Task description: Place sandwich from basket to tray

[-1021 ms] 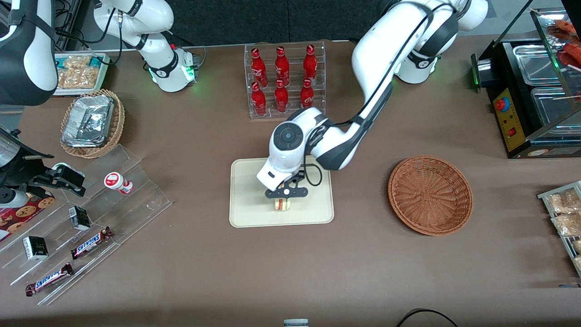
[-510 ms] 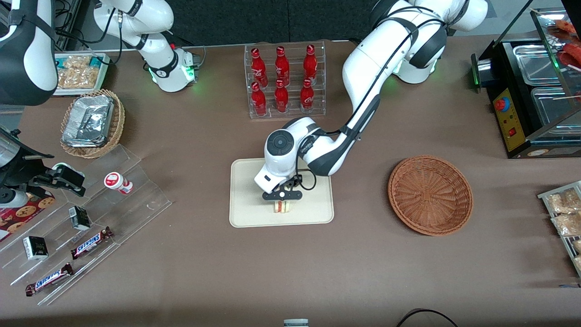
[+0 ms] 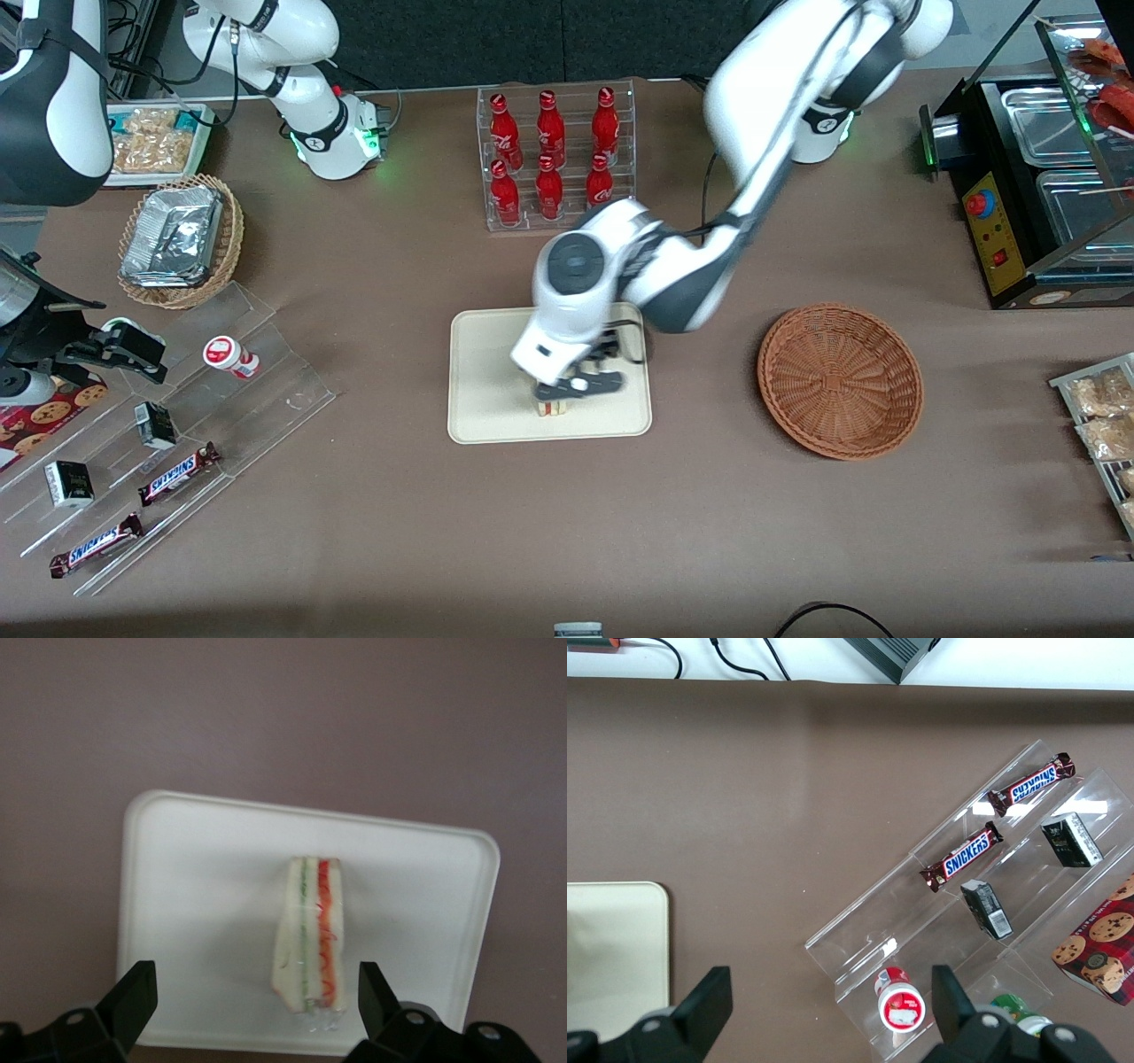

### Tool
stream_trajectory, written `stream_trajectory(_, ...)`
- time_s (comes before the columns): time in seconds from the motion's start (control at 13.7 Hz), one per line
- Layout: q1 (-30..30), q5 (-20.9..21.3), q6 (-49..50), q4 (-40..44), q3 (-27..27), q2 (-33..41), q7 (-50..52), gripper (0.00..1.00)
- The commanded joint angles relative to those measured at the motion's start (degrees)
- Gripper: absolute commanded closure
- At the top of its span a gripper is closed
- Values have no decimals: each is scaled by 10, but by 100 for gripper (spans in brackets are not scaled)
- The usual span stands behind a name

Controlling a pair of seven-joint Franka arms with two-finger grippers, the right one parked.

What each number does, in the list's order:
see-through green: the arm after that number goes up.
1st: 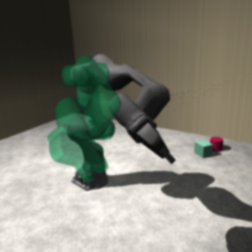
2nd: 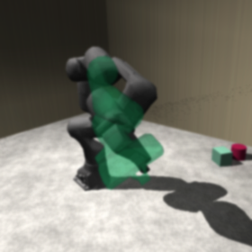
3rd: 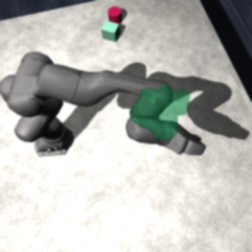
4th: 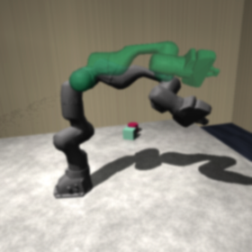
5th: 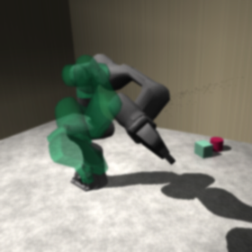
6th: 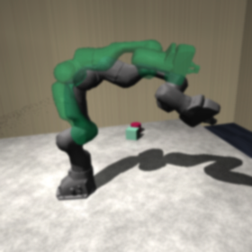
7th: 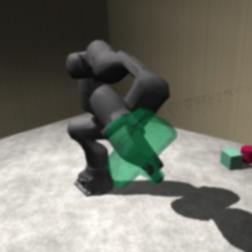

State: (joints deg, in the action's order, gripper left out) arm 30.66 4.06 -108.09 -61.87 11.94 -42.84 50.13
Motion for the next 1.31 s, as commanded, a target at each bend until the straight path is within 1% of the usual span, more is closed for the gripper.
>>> stream_trajectory(0.0,-81,-43,2,-173,7,153,-81,0)
stream_trajectory(0.07,-113,-55,0,-224,7,193,-115,0)
stream_trajectory(0.22,-179,-81,-1,-319,7,276,-222,0)
stream_trajectory(0.36,-240,-85,0,-396,6,342,-303,0)
stream_trajectory(0.58,-318,-85,17,-461,3,425,-415,0)
stream_trajectory(0.73,-357,-85,56,-468,1,464,-464,0)
stream_trajectory(0.8,-364,-85,82,-459,-1,480,-467,0)
stream_trajectory(0.95,-366,-74,138,-409,-3,490,-467,0)
stream_trajectory(1.09,-366,-61,202,-341,-21,486,-467,0)
stream_trajectory(1.24,-365,-45,224,-310,-22,487,-466,0)
